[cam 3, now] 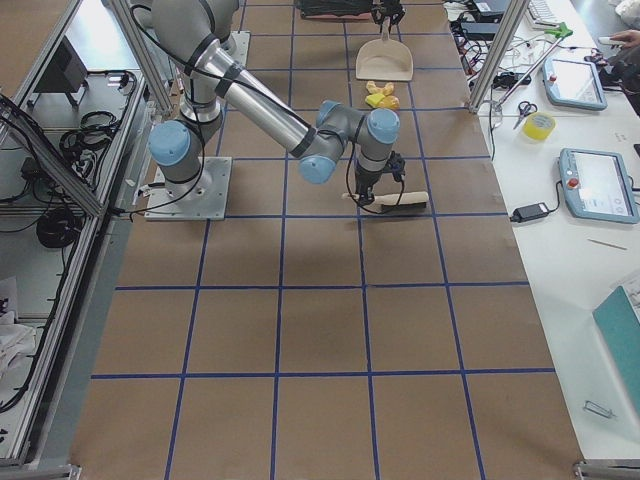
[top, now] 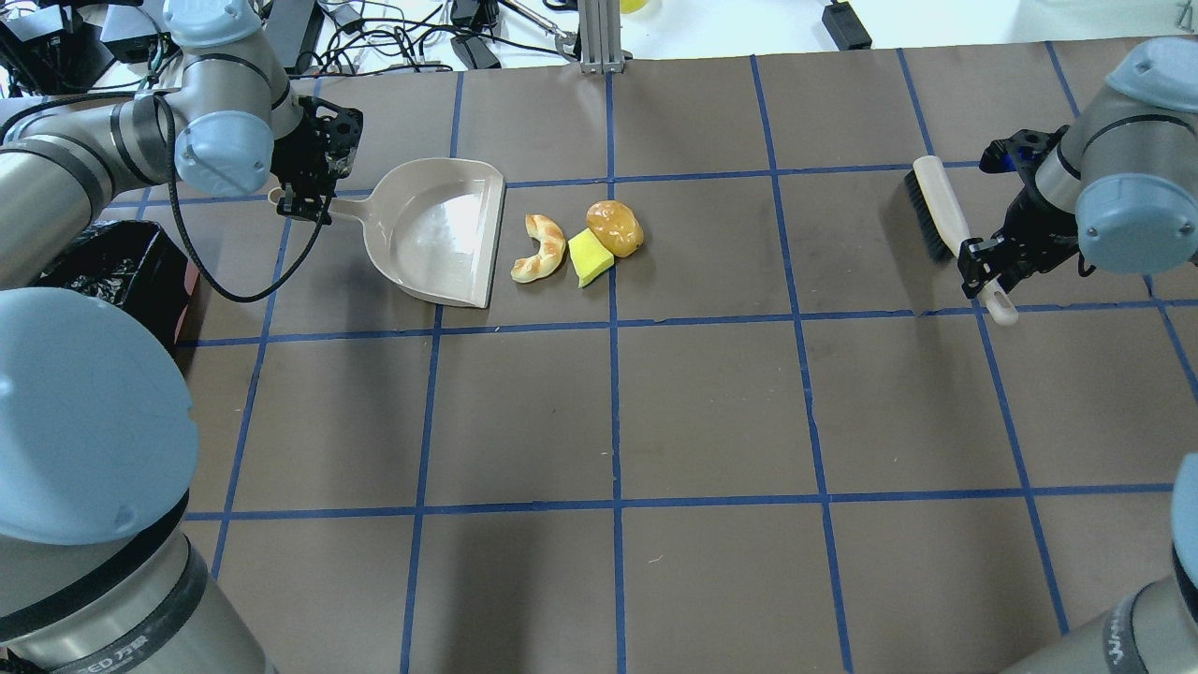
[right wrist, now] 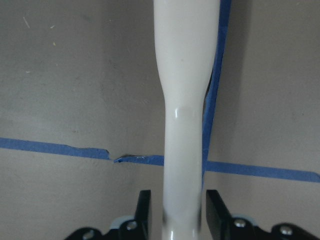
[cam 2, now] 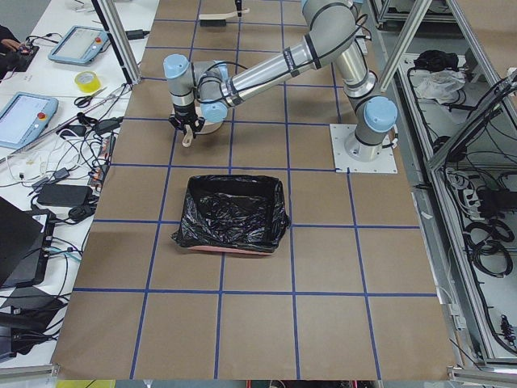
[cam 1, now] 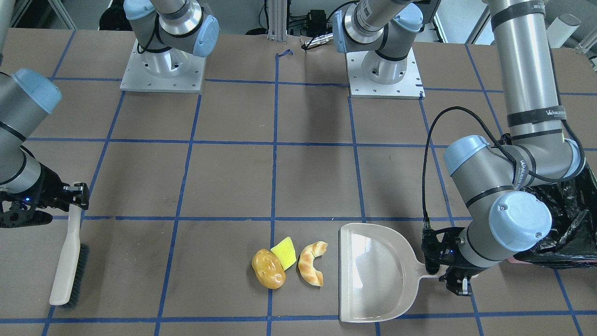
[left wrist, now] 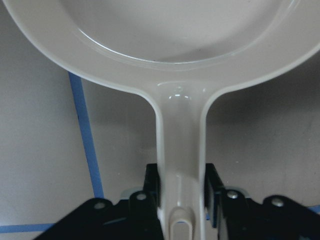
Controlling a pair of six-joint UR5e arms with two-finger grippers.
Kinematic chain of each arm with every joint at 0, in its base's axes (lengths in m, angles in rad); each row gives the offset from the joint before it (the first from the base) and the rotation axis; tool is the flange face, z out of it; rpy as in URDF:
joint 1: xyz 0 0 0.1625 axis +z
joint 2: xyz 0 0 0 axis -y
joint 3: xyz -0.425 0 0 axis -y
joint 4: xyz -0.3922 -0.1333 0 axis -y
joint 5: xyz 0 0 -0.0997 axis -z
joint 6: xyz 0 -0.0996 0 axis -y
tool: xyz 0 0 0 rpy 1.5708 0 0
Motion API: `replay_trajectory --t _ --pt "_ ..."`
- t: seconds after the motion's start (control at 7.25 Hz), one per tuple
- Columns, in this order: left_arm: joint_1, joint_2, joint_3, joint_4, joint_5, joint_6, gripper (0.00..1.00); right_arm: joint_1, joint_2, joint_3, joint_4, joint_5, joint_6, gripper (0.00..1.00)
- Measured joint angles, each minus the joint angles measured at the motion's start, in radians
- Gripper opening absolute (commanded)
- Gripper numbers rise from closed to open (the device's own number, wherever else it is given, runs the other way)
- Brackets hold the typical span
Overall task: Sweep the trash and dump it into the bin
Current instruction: 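Hold the dustpan steady with the left gripper and lift the brush with the right, then move the brush with the right gripper behind the croissant, sponge and potato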
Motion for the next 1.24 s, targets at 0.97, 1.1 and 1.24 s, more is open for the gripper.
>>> replay_trajectory --t 0.97,1.1,1.24 --pt "-0.006 -0.005 -0.003 -0.002 0.038 -0.021 0.00 0.030 0.004 -0.077 0.081 -0.024 0.050 0.00" --pt "-0.017 -0.005 -0.002 -0.003 0.064 -0.028 0.00 0.071 0.004 -0.124 0.148 -0.029 0.120 0.00" --pt "-0.034 -0.005 0.000 -0.004 0.080 -0.038 0.00 0.125 0.005 -0.149 0.186 -0.028 0.208 0.00"
